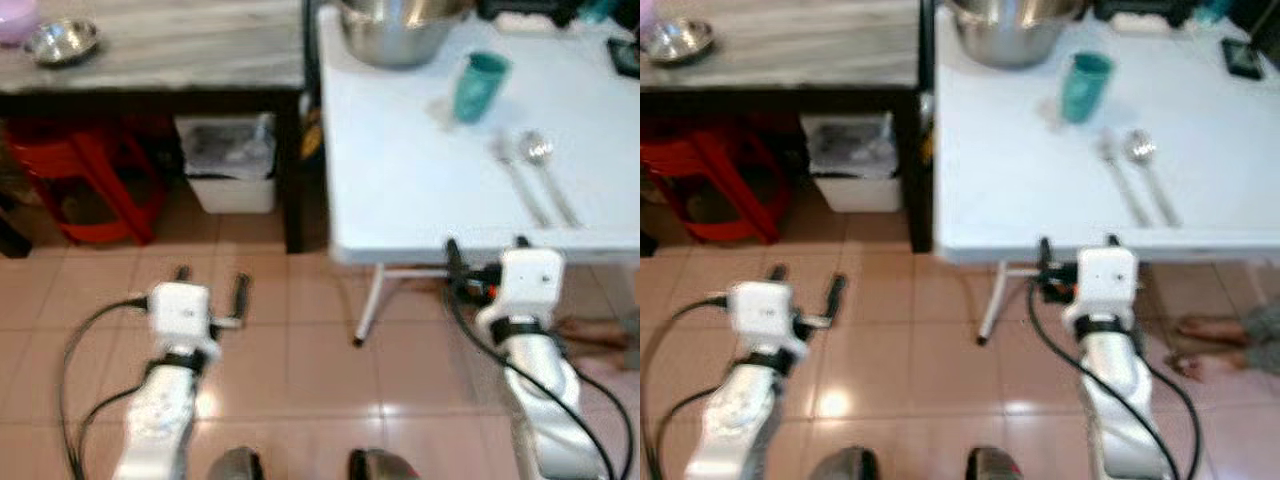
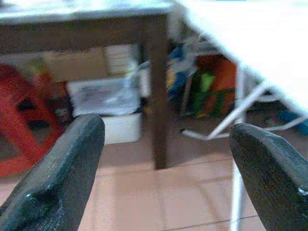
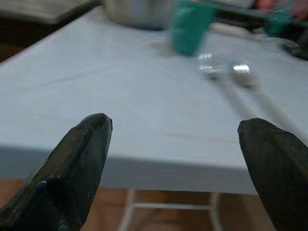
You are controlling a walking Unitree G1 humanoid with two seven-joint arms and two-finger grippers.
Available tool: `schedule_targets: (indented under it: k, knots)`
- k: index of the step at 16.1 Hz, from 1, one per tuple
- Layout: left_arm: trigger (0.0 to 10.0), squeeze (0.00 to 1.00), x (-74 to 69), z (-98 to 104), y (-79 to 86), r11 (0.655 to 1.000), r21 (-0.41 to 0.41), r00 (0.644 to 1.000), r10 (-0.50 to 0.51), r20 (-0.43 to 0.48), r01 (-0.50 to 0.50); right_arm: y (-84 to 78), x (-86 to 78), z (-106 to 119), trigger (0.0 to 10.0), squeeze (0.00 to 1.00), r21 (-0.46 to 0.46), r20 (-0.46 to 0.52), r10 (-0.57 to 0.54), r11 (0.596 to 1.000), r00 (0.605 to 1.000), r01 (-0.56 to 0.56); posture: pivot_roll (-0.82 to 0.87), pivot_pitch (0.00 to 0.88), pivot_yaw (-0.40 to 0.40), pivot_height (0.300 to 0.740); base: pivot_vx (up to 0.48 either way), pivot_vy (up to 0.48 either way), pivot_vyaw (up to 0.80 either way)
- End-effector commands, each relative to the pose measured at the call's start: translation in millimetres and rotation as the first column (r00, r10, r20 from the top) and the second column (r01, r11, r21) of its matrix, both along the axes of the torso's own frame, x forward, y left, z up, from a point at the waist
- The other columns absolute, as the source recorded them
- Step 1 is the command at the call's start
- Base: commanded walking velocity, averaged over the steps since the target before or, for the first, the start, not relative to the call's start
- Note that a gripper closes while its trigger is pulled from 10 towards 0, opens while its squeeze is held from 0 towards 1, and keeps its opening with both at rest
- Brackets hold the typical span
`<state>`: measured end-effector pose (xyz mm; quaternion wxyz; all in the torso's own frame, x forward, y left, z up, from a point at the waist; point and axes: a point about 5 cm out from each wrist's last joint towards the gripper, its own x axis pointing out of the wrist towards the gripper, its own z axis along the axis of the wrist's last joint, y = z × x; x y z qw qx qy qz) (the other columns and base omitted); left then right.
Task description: Setting the table
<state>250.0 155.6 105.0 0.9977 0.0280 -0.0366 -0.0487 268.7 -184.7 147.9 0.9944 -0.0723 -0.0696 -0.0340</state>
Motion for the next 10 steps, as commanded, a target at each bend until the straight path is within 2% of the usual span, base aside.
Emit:
schedule_targets:
  k: [1,8,10]
  knots:
    - [10.0,0.00,-2.3,-0.5,10.0,0.999,0.022,1.000,0.027,-0.008,-0.027,3.7,-0.7,0.3,10.0,0.00,0.007,0.000,0.007,1.000,1.000,-0.007,-0.10,0.236,-0.010,0.740,0.000,-0.337,0.00]
    - [10.0,0.00,-1.1,0.4,8.2,0.999,0.025,1.000,0.021,-0.008,-0.020,5.5,-1.1,-1.1,10.0,0.00,0.012,-0.001,0.011,1.000,1.000,-0.011,-0.10,0.233,-0.005,0.740,0.000,-0.455,0.00]
    - [10.0,0.00,-0.7,1.5,8.2,1.000,0.016,1.000,0.024,-0.001,-0.024,4.8,-1.5,-3.5,10.0,0.00,0.009,-0.008,0.009,1.000,1.000,-0.009,-0.10,0.233,-0.005,0.740,0.000,-0.152,0.00]
